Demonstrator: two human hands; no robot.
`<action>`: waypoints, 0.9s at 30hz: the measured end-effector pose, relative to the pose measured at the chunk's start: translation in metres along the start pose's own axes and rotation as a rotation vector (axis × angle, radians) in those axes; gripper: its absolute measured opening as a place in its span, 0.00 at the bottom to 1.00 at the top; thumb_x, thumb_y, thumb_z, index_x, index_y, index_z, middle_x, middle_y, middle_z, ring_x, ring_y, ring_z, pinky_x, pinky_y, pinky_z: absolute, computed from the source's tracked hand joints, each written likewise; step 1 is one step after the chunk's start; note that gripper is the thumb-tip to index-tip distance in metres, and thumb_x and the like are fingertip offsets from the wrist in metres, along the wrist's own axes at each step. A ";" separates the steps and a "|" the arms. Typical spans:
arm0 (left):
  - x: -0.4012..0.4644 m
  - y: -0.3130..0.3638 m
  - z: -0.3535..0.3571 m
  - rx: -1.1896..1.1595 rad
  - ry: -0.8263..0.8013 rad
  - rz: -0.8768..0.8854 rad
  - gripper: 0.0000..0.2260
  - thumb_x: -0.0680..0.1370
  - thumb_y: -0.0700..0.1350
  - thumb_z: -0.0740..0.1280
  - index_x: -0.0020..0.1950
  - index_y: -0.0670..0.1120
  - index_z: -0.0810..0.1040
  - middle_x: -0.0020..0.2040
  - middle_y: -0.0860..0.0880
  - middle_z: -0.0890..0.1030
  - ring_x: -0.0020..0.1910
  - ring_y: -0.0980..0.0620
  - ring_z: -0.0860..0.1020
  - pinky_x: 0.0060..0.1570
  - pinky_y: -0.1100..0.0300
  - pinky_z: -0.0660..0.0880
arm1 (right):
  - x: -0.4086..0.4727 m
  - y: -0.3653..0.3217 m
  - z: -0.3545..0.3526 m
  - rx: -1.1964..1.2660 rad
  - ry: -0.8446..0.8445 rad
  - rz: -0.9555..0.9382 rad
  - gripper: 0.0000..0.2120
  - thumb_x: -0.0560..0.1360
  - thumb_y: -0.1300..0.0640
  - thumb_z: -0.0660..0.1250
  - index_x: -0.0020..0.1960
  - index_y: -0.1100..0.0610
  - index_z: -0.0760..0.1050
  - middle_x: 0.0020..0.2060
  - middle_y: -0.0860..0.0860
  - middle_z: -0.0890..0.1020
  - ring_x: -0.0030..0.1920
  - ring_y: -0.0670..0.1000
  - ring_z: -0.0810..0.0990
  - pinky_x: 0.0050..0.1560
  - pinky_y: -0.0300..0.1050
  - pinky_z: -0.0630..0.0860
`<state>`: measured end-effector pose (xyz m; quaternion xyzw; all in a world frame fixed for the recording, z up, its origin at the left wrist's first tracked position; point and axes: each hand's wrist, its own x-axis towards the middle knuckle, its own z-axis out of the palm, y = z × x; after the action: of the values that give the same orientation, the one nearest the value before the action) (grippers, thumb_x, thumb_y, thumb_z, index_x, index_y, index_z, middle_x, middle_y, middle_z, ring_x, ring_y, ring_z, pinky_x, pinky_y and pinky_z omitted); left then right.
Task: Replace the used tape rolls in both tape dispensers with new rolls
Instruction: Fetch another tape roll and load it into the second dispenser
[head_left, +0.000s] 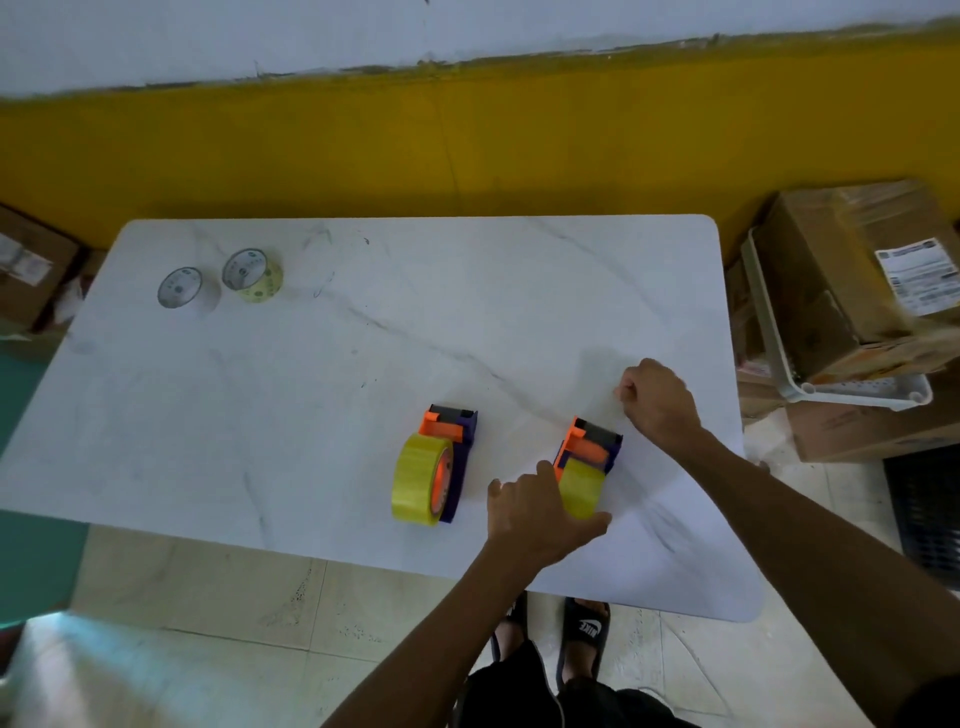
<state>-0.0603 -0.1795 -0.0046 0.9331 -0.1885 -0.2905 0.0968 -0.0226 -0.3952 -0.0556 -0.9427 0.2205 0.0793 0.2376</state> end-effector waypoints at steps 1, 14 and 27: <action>-0.001 -0.005 0.001 0.010 -0.007 -0.009 0.33 0.66 0.71 0.63 0.55 0.44 0.71 0.48 0.46 0.82 0.48 0.44 0.80 0.59 0.47 0.69 | 0.003 0.004 -0.002 -0.002 0.035 -0.002 0.09 0.77 0.58 0.64 0.42 0.63 0.78 0.44 0.59 0.76 0.46 0.61 0.78 0.45 0.48 0.73; -0.022 -0.023 0.006 -0.213 0.008 -0.019 0.19 0.67 0.54 0.70 0.51 0.46 0.68 0.40 0.50 0.79 0.39 0.47 0.80 0.40 0.53 0.79 | 0.003 0.015 0.010 0.262 0.058 0.016 0.10 0.76 0.58 0.66 0.41 0.64 0.79 0.36 0.57 0.81 0.37 0.55 0.79 0.38 0.43 0.69; -0.038 -0.025 -0.011 -0.386 0.206 0.060 0.20 0.68 0.61 0.71 0.52 0.52 0.69 0.39 0.52 0.78 0.36 0.53 0.79 0.35 0.50 0.80 | -0.038 0.009 0.015 1.226 -0.549 0.304 0.12 0.74 0.69 0.59 0.48 0.56 0.77 0.40 0.59 0.77 0.37 0.54 0.72 0.37 0.44 0.69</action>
<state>-0.0755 -0.1400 0.0161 0.9160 -0.1461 -0.2214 0.3010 -0.0610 -0.3815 -0.0627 -0.5424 0.2869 0.2085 0.7616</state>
